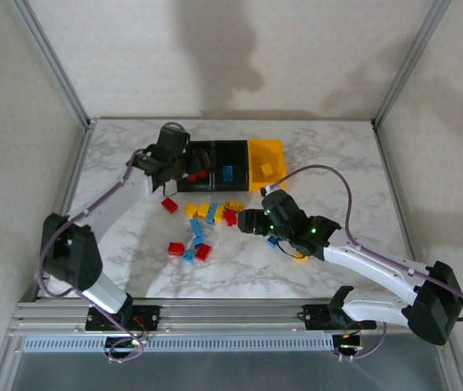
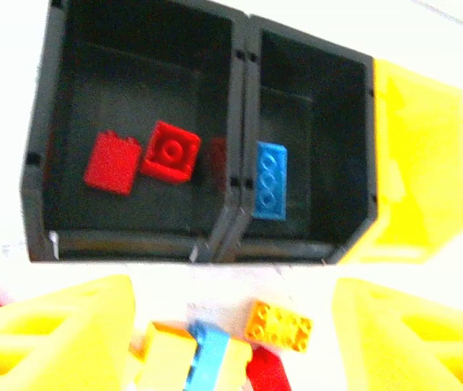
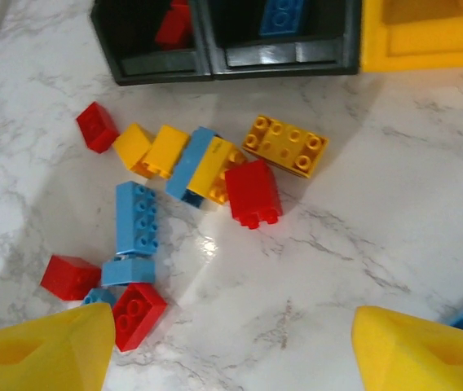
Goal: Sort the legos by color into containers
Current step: Place the lego in the container, then pick up the lego from the center of the table.
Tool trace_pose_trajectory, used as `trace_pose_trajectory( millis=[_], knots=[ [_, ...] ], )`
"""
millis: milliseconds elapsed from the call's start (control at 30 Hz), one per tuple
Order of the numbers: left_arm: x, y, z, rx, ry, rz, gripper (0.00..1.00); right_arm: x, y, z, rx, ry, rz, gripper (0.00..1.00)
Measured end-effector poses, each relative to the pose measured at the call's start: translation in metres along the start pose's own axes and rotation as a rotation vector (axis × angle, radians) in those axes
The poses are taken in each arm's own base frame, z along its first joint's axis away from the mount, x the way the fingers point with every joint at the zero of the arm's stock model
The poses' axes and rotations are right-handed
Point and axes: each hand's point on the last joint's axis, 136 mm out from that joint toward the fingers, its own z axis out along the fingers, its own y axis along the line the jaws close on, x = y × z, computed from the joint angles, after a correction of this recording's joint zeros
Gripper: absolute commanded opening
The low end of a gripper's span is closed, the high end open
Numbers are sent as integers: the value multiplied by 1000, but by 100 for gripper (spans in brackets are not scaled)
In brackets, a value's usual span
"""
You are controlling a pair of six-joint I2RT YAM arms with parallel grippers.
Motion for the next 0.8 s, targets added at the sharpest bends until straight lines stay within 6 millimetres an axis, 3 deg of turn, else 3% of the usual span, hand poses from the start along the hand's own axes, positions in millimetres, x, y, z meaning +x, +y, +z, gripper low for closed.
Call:
trace_pose_trajectory(
  millis=[300, 500, 600, 800],
  knots=[
    [77, -5, -46, 192, 56, 41, 68, 1, -55, 9, 209, 55, 179, 74],
    [121, 0, -55, 246, 88, 31, 68, 7, -72, 17, 287, 91, 229, 71],
    [130, 3, -55, 238, 97, 29, 68, 13, -80, 22, 322, 115, 253, 73],
    [129, 3, -56, 233, 86, 20, 68, 32, -107, 39, 432, 193, 309, 73]
  ],
)
